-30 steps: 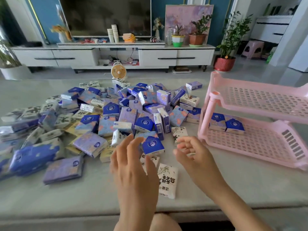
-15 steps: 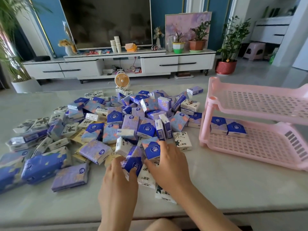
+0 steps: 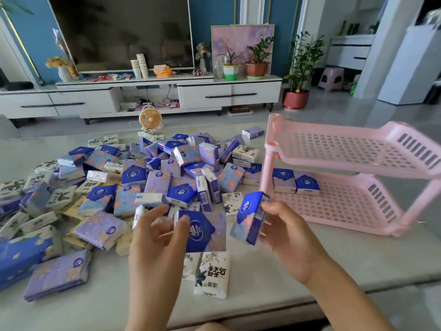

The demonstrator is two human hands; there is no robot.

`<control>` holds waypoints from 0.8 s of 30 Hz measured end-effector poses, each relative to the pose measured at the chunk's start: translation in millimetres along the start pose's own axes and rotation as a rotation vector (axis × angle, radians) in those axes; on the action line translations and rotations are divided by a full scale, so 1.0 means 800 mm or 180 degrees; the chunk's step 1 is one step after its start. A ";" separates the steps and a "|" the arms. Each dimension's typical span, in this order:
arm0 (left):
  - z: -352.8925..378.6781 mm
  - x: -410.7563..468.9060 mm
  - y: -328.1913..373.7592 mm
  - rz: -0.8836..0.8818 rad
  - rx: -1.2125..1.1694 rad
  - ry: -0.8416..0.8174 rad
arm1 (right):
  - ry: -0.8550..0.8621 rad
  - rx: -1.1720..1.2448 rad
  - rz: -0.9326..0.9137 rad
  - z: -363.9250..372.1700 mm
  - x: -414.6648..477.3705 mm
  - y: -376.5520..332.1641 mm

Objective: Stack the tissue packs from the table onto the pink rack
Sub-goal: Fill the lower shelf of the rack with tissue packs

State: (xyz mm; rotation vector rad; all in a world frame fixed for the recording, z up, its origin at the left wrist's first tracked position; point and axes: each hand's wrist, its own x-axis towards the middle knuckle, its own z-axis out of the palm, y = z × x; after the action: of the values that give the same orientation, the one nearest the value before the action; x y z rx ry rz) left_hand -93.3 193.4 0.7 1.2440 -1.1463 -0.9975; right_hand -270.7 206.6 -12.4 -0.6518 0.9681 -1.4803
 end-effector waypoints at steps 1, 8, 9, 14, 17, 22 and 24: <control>0.011 -0.001 -0.002 -0.0120 -0.0137 -0.0128 | 0.0019 0.0353 0.0147 -0.006 -0.003 -0.002; 0.093 -0.015 -0.015 -0.0280 -0.0028 -0.0809 | -0.0164 0.0203 0.0810 -0.036 -0.031 -0.005; 0.102 -0.016 -0.015 -0.0220 0.0078 -0.0865 | -0.0222 -0.0005 0.0752 -0.041 -0.034 -0.007; 0.158 -0.027 -0.015 0.0010 0.0211 -0.1114 | -0.0062 -0.0474 0.0370 -0.078 -0.041 -0.032; 0.203 -0.038 -0.012 -0.0004 0.0115 -0.1458 | 0.0326 0.0045 0.0022 -0.097 -0.043 -0.055; 0.259 -0.044 -0.009 0.0554 0.0522 -0.1856 | 0.1449 -0.0085 -0.0533 -0.140 -0.008 -0.077; 0.270 -0.033 -0.026 0.1175 0.1171 -0.1882 | 0.2104 -0.0397 -0.0672 -0.160 0.017 -0.082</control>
State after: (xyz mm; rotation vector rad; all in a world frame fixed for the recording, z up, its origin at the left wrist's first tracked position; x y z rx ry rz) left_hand -310.0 179.8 -28.2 0.9742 -2.0123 -0.9172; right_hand -414.4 216.5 -21.8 -0.3544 1.5401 -1.8849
